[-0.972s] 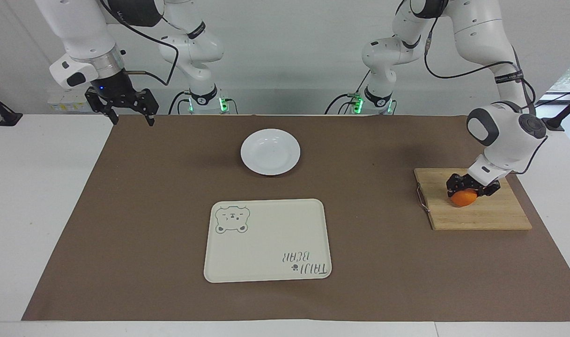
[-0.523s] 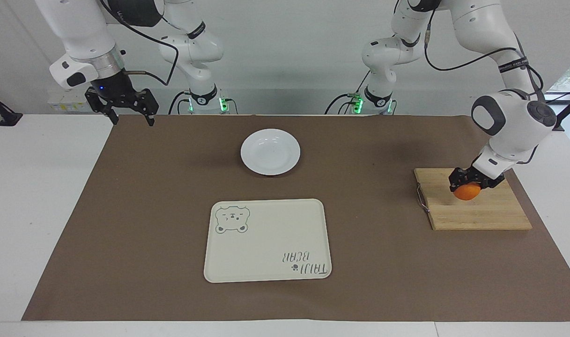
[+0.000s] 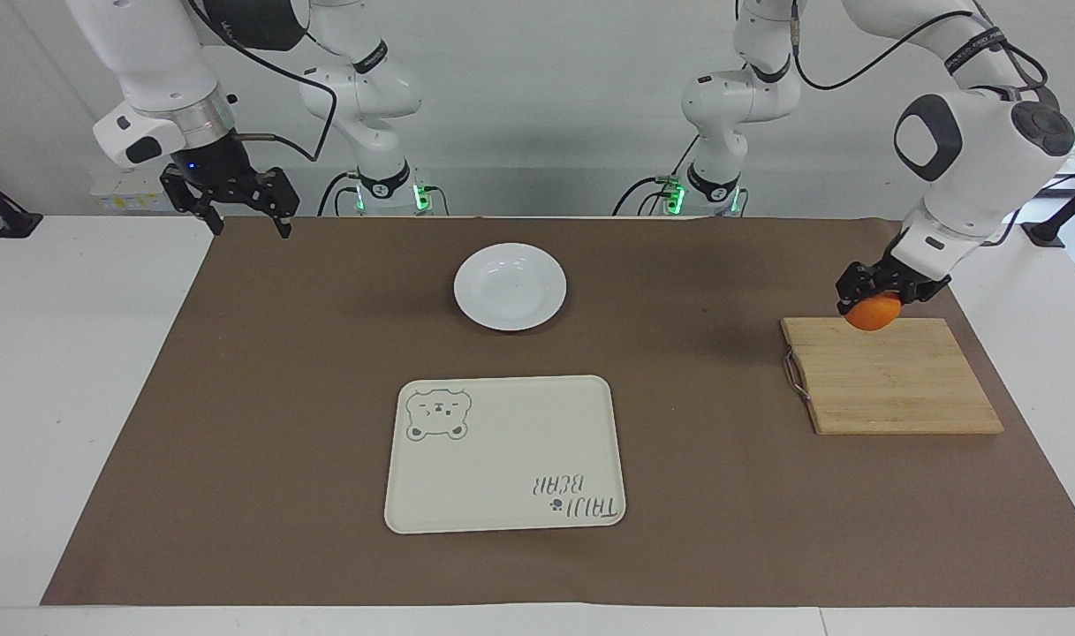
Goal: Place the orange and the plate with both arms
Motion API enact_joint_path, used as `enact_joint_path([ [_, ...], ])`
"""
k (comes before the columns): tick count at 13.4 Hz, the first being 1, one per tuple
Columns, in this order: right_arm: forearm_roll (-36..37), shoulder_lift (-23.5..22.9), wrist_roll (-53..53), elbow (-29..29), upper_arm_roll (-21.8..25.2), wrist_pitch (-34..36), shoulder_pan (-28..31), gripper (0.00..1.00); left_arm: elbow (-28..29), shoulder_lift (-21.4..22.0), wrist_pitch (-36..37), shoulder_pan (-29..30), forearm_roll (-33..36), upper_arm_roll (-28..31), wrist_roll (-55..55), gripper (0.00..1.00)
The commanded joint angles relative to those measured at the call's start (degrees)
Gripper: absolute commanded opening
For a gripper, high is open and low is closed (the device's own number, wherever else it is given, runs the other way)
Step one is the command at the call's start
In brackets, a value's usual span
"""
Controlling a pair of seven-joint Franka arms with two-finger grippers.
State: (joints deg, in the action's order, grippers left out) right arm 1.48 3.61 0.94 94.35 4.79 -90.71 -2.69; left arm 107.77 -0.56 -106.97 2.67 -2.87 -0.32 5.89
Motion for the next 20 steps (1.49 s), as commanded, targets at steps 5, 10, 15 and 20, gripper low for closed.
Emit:
enact_joint_path([
  [5,-0.5,0.1,0.0,-0.2,-0.2,0.8,0.5,1.0,0.7,2.0,2.5,-15.0,2.5,0.2,-21.2,0.0],
  [10,-0.5,0.1,0.0,-0.2,-0.2,0.8,0.5,1.0,1.0,2.8,1.6,-27.0,2.4,0.1,-37.7,0.0],
  [15,-0.4,0.1,0.0,-0.2,-0.3,0.7,0.5,1.0,3.5,2.4,-4.0,-41.1,2.2,0.1,-53.8,0.0],
  [20,-0.5,0.1,0.0,-0.2,-0.2,0.7,0.5,1.0,3.8,-6.2,-12.6,-51.4,2.3,0.1,-65.1,0.0],
])
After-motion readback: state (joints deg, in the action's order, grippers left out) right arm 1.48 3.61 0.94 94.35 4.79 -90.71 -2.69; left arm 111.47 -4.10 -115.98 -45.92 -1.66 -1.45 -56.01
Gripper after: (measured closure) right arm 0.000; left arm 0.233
